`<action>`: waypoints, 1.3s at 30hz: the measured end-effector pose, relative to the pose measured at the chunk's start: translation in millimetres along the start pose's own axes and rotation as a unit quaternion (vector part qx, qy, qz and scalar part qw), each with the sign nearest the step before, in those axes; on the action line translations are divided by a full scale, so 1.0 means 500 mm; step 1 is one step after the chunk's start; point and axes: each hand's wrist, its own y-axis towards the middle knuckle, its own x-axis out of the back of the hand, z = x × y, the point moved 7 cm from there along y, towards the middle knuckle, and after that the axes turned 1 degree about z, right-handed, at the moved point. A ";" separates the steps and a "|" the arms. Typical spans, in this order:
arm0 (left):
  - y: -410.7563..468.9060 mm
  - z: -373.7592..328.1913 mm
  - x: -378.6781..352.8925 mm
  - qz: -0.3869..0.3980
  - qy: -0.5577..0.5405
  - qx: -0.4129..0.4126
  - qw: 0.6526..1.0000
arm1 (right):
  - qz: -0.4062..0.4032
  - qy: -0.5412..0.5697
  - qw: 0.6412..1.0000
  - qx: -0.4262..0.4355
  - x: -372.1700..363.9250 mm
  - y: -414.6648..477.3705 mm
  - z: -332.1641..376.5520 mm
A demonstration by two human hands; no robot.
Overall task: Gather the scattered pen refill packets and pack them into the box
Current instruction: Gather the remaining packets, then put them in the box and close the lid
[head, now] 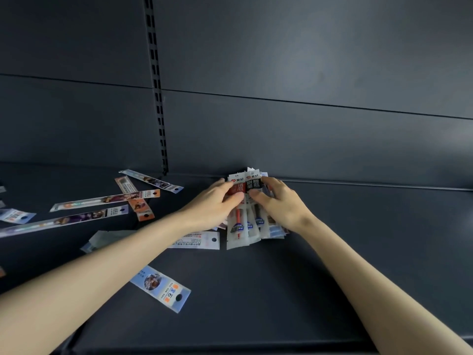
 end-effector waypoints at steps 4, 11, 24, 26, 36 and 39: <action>-0.012 -0.001 0.028 -0.028 0.050 -0.014 0.998 | -0.016 0.003 1.000 -0.004 0.014 -0.007 0.002; -0.089 -0.011 0.096 -0.058 0.120 -0.045 0.990 | -0.047 0.012 0.997 0.058 0.049 -0.032 0.053; -0.303 0.165 0.166 0.006 0.119 -0.017 0.993 | 0.092 -0.025 0.974 0.204 -0.114 -0.162 0.224; -0.309 0.181 0.176 0.005 0.124 -0.030 0.992 | 0.118 -0.092 0.970 0.191 -0.155 -0.164 0.240; -0.321 0.255 0.250 -0.007 0.084 -0.119 0.989 | 0.103 -0.144 0.973 0.145 -0.265 -0.181 0.319; -0.312 0.261 0.251 0.001 0.134 -0.153 0.979 | 0.044 -0.141 0.978 0.148 -0.279 -0.183 0.336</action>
